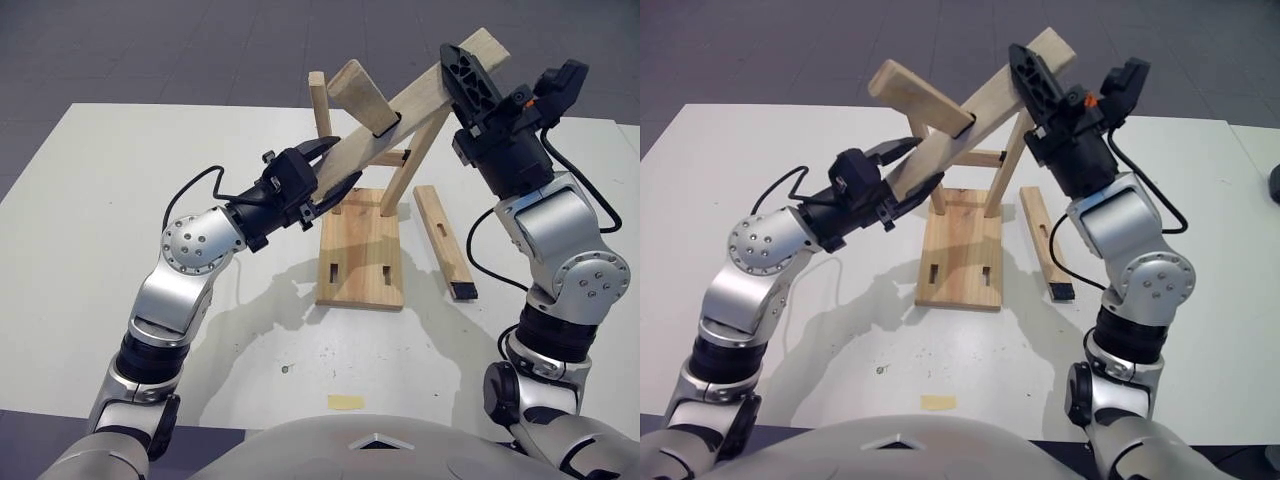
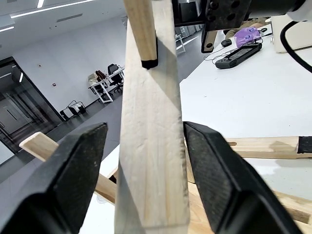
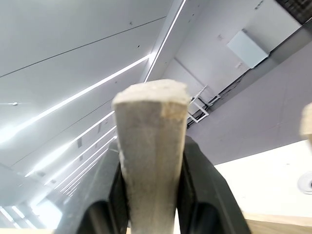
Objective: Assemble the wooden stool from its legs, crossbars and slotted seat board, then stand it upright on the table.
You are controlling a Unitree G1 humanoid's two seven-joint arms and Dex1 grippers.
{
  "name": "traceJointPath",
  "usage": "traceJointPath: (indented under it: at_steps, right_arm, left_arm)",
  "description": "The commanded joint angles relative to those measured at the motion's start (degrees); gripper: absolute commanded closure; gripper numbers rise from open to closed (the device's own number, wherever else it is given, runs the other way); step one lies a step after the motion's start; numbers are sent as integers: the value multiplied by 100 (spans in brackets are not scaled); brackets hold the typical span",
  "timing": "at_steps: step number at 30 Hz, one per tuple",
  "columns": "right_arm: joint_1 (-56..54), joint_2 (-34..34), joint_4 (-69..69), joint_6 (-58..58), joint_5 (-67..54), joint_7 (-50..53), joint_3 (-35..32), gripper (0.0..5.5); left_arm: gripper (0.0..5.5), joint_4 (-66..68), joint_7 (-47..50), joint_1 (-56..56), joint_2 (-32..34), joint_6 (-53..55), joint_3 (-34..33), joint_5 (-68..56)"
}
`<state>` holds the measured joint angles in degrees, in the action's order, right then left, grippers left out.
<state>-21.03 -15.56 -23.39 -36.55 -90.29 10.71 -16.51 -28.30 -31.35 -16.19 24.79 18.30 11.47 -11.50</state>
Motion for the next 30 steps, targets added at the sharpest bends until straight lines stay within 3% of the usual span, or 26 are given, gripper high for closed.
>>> traceJointPath:
  at_steps: [1,4,7,12,19,30]
  right_arm:
    - [510,-183,-161,184,-86,195,-410,450]
    - [1039,-427,-123,93,-138,167,-663,450]
    - [1558,-579,-182,105,-67,135,-888,450]
    - [2117,-780,-239,117,-90,104,-1155,450]
    - [2993,-1083,-306,-231,255,117,-988,450]
    - [3417,-1458,-233,-312,250,-53,-1051,450]
  left_arm:
    - [194,-480,46,511,57,628,-644,-679]
    - [142,-788,-163,1102,425,1096,-840,-984]
    - [99,-744,-332,1798,817,1009,-602,-622]
    - [16,-325,13,2256,819,628,-274,179]
    - [10,-75,89,2280,751,287,-94,618]
    - [10,-8,166,2372,650,157,-57,820]
